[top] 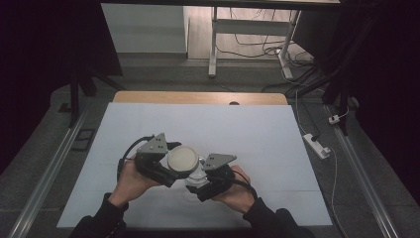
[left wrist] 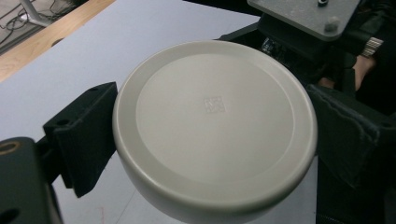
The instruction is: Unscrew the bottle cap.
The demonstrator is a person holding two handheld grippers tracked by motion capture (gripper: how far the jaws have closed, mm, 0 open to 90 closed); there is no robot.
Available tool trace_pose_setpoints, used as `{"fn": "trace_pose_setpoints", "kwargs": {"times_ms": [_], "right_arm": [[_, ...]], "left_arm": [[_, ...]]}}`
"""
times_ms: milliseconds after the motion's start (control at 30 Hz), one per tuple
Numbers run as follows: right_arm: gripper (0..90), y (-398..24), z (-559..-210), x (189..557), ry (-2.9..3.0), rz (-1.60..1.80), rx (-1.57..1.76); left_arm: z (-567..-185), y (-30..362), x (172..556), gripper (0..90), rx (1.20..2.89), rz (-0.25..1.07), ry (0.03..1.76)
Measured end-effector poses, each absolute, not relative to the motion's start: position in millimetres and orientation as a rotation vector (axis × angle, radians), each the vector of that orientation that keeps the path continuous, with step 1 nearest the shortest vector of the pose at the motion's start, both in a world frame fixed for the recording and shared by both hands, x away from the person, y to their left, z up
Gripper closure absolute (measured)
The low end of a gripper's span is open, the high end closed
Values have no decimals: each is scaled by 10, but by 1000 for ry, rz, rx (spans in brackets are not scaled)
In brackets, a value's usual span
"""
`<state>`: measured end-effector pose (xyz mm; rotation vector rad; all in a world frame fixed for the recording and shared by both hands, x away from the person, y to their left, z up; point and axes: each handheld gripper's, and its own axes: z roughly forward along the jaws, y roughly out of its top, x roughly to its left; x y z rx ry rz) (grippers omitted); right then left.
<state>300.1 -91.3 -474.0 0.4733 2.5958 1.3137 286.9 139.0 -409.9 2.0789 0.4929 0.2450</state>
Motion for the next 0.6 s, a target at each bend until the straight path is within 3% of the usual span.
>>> {"fn": "trace_pose_setpoints", "kwargs": {"times_ms": [600], "right_arm": [[63,-1056,-4709,3146,2539,1301,546]], "left_arm": [[-4154,1505,2795,84,2072,222,510]]}}
